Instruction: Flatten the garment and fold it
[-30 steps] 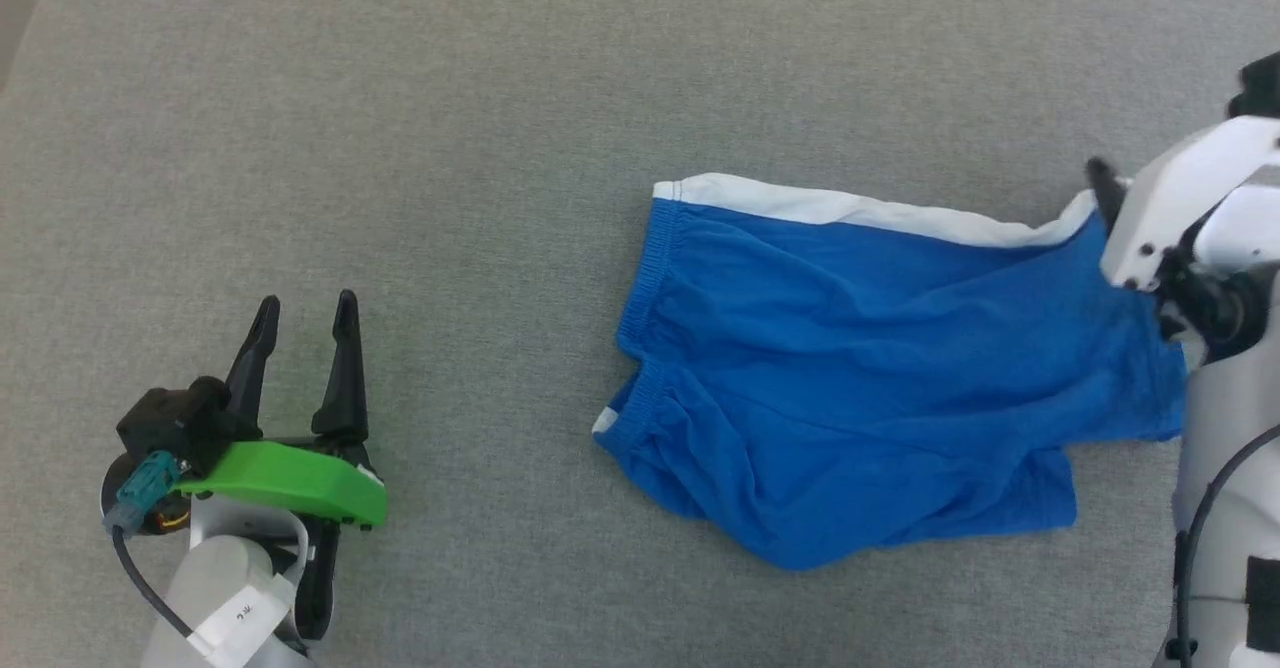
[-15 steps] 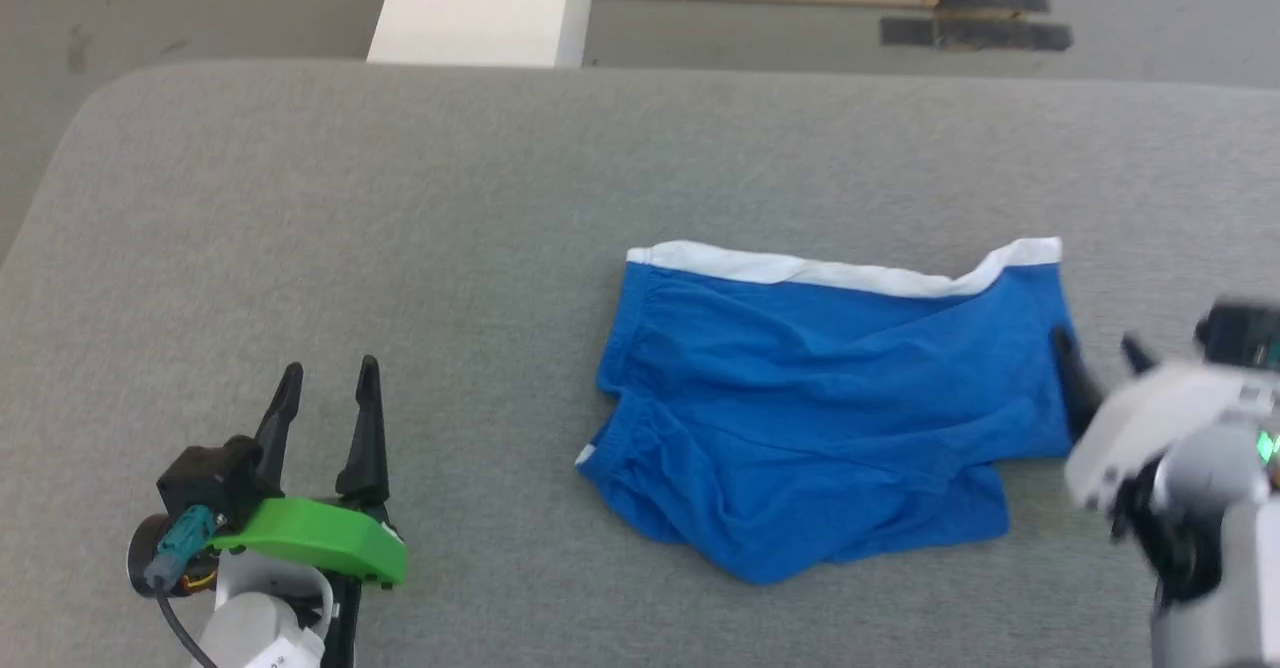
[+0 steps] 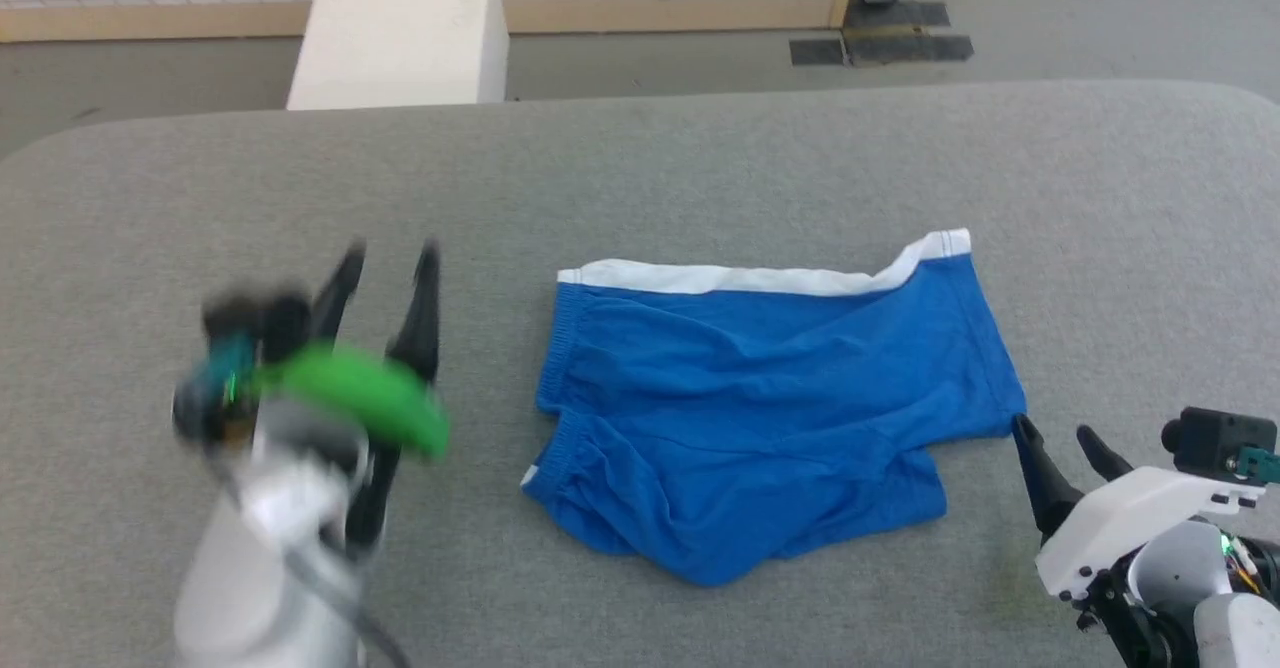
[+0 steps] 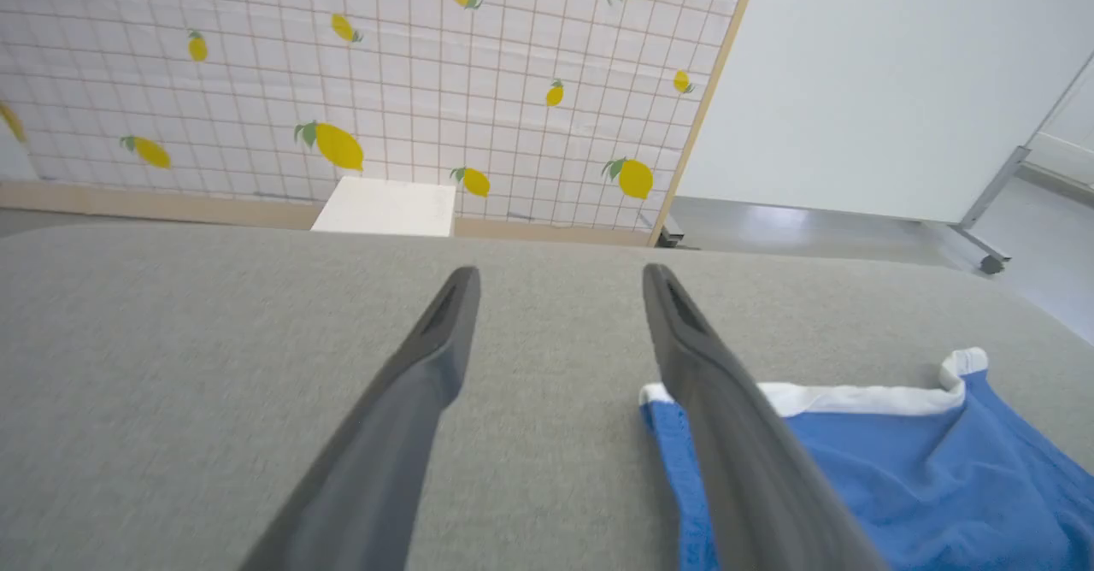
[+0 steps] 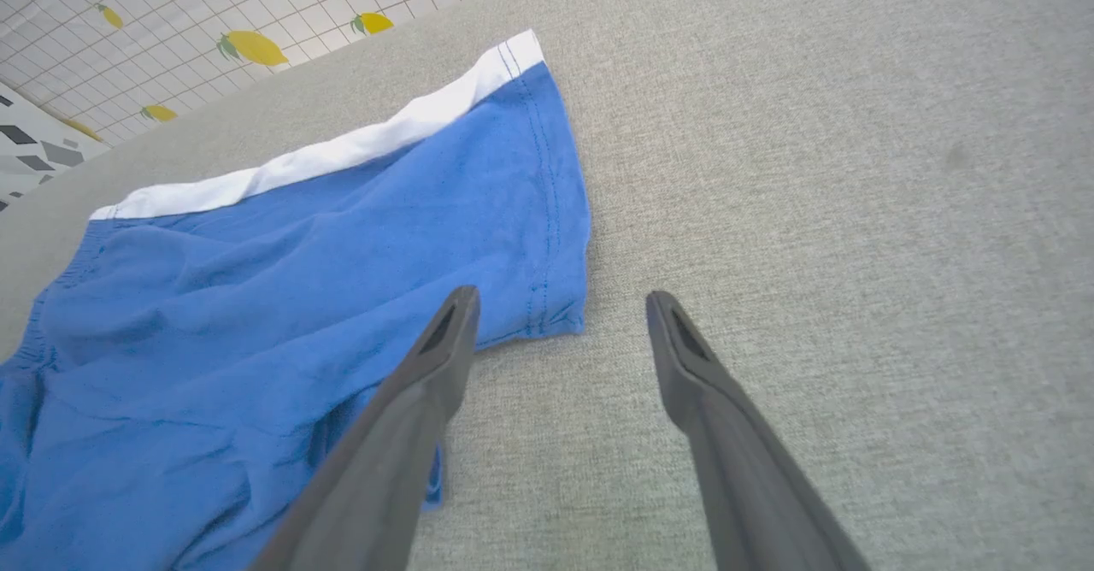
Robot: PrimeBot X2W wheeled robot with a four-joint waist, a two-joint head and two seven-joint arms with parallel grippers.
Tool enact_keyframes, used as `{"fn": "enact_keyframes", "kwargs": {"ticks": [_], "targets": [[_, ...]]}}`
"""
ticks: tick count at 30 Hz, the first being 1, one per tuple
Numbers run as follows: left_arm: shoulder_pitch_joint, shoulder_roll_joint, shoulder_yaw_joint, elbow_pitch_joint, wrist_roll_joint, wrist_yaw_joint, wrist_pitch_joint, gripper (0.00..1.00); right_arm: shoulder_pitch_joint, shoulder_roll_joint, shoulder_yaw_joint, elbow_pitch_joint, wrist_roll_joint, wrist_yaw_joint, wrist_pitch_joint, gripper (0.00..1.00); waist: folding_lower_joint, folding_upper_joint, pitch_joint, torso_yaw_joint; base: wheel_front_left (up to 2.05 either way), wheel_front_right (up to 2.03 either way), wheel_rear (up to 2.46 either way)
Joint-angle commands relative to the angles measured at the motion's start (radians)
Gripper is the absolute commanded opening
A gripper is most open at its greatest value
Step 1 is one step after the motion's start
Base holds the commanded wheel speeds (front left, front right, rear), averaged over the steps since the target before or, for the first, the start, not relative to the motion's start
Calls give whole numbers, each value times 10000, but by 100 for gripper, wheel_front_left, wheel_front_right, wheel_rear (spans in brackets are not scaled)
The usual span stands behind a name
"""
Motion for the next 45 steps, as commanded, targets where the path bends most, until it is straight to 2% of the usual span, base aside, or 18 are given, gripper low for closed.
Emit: {"fn": "enact_keyframes", "kwargs": {"ticks": [1, 6, 12, 17, 23, 24, 25, 26, 30, 33, 38, 43, 44, 45], "targets": [[-849, 170, -236, 147, -265, -61, 690, 100, -151, -6, 79, -141, 8, -15, -72, 100, 0, -1, 406, -342, 0, 0, 0], [-3072, 774, -1609, 940, -1047, -67, 3941, 100, -485, -6, 366, -280, 161, -15, -195, 100, 0, -1, 1154, -987, 0, 0, 0], [-4107, 1659, -2902, 1569, -1637, -69, 7100, 100, -444, -6, 533, -160, 358, -15, -565, 100, 0, -1, 1894, -1695, 0, 0, 0], [-4155, 2284, -3233, 1658, -1653, -68, 8234, 100, -331, -6, 464, -48, 522, -15, -940, 100, 0, -1, 2268, -1968, 0, 0, 0], [-3815, 2331, -3228, 1644, -2037, -68, 8675, 100, -263, -6, 485, 158, 647, -15, -1215, 100, 0, -1, 2351, -1925, 0, 0, 0], [-3744, 2310, -3268, 1622, -2097, -68, 8697, 41, -285, -6, 500, 197, 651, -15, -1237, 100, 0, -1, 2342, -1880, 0, 0, 0], [-3690, 2272, -3292, 1595, -2177, -68, 8672, 5, -309, -6, 509, 221, 648, -15, -1253, 100, 0, -1, 2332, -1833, 0, 0, 0], [-3638, 2249, -3314, 1576, -2233, -68, 8610, 0, -341, -6, 525, 249, 644, -15, -1261, 100, 0, -1, 2318, -1770, 0, 0, 0], [-3483, 2146, -3034, 1646, -2571, -40, 8126, 0, -448, -6, 538, 373, 567, -15, -1222, 100, 0, -1, 2145, -1505, 0, 0, 0], [-3255, 2065, -2461, 1608, -3083, 67, 7575, 0, -465, -6, 487, 455, 488, -15, -1169, 100, 0, -1, 1965, -1269, 0, 0, 0], [-2471, 2184, -986, 1568, -3978, 674, 6397, 0, -425, -6, 470, 623, 371, -15, -1015, 100, 0, -1, 1617, -846, 0, 0, 0], [-1592, 2152, -827, 1575, -4283, 759, 6398, 0, -372, -6, 462, 759, 322, -15, -901, 100, 0, -1, 1358, -494, 0, 0, 0], [-1520, 2098, -844, 1559, -4320, 735, 6370, 47, -377, -6, 457, 767, 312, -15, -875, 100, 0, -1, 1332, -444, 0, 0, 0], [-1469, 2058, -881, 1547, -4291, 715, 6276, 100, -392, -6, 458, 765, 290, -15, -842, 100, 0, -1, 1289, -384, 0, 0, 0]]}}
